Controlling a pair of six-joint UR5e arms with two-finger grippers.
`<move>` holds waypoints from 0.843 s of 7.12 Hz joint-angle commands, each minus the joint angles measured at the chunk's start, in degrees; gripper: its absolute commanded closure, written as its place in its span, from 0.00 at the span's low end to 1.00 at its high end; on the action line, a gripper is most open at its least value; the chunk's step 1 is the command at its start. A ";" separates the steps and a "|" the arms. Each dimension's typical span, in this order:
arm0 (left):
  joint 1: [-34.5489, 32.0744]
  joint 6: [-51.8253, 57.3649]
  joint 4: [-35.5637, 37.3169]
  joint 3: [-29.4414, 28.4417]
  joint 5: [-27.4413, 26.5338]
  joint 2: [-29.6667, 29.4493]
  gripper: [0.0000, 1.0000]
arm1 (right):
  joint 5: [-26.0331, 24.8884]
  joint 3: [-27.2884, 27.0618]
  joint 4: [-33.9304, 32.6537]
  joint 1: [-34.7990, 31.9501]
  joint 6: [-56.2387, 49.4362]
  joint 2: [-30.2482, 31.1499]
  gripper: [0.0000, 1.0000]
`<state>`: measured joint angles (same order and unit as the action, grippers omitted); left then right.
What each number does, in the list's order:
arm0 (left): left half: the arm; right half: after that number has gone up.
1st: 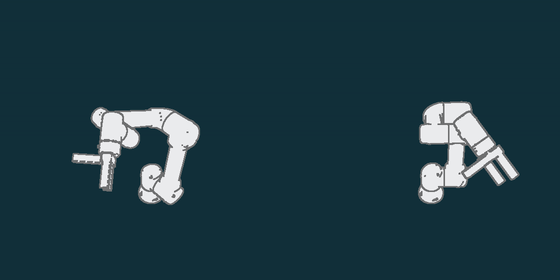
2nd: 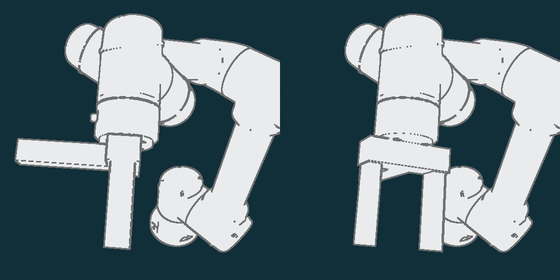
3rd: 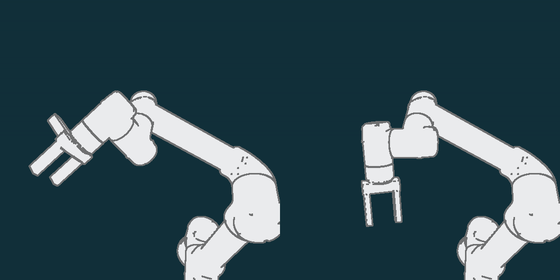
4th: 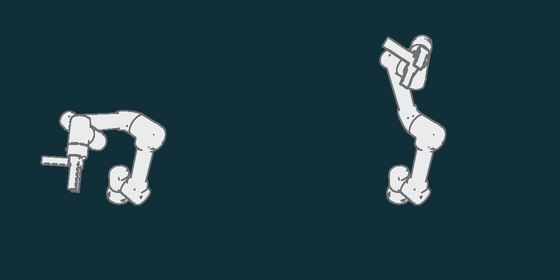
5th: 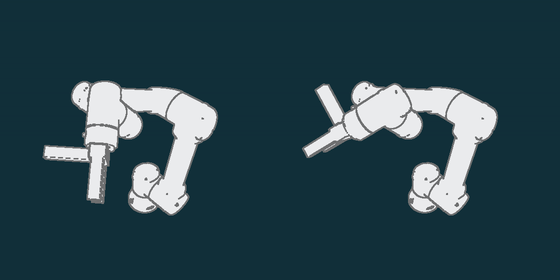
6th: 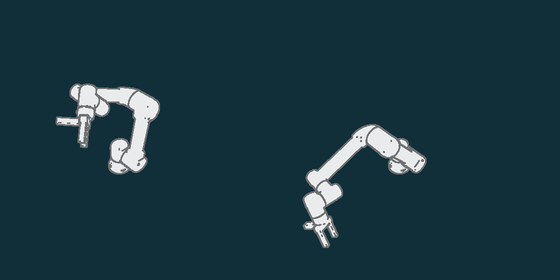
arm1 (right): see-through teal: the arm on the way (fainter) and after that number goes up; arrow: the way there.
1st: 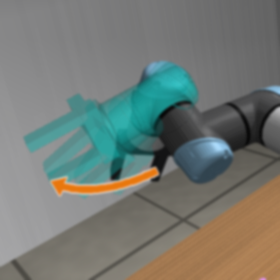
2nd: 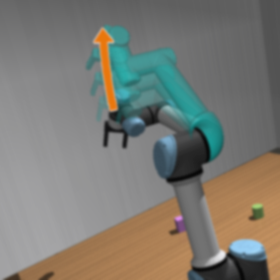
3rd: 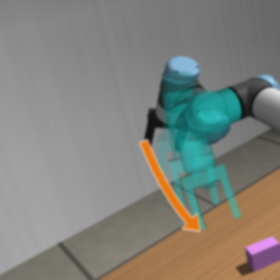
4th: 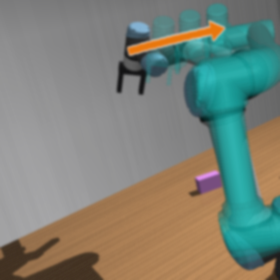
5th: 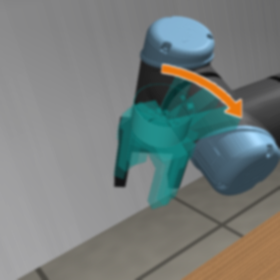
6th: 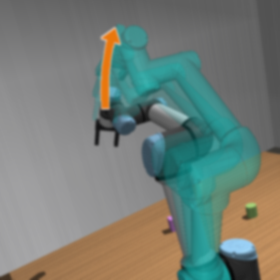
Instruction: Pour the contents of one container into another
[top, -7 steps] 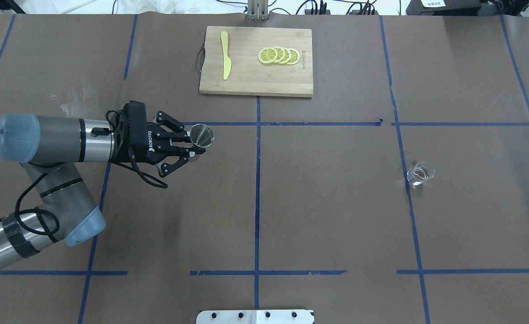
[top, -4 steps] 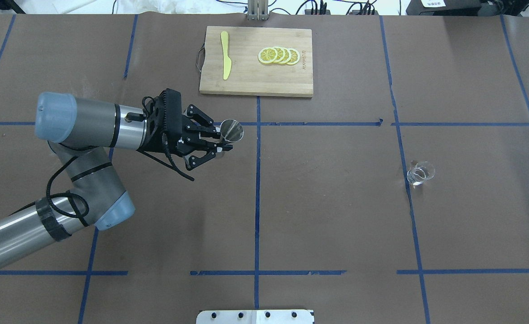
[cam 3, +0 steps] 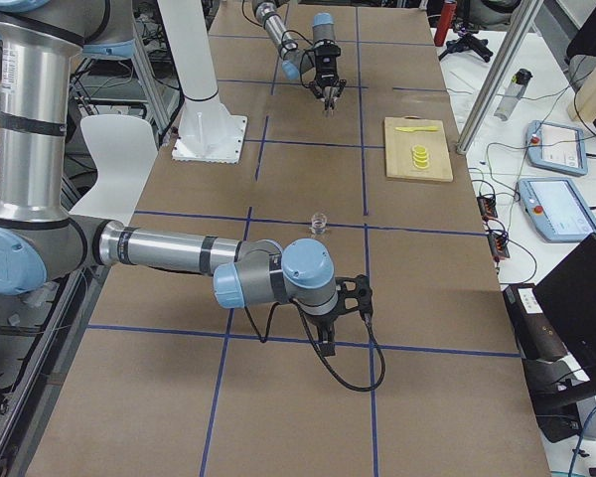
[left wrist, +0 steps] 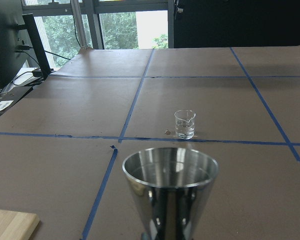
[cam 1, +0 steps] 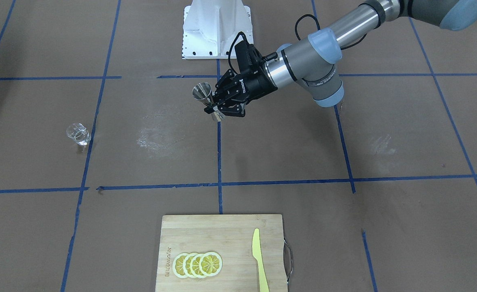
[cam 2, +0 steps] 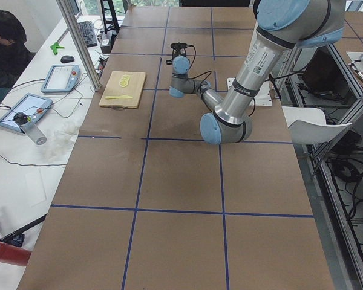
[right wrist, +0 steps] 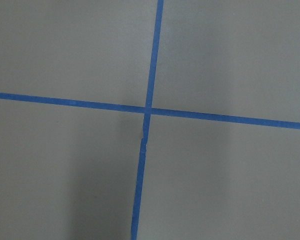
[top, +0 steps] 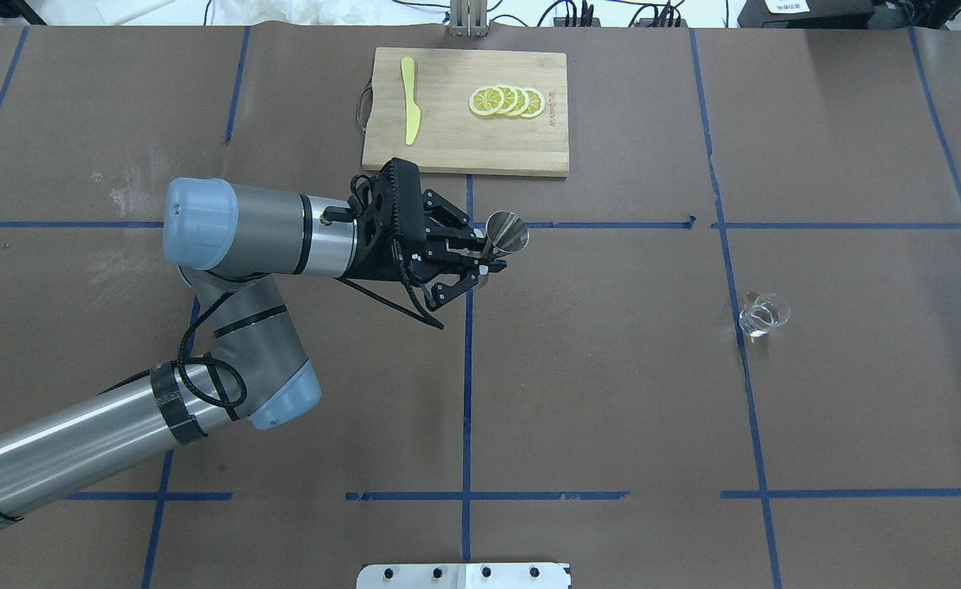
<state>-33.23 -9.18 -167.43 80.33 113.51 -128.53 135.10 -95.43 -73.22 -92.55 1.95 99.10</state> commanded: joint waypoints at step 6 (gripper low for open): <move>1.94 -0.05 -0.27 -1.14 -3.12 -0.06 1.00 | 0.96 -15.18 -0.17 9.36 24.15 0.40 0.00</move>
<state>-31.33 -9.23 -167.65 79.13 110.41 -128.78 136.56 -105.22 -73.43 -87.85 16.46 99.43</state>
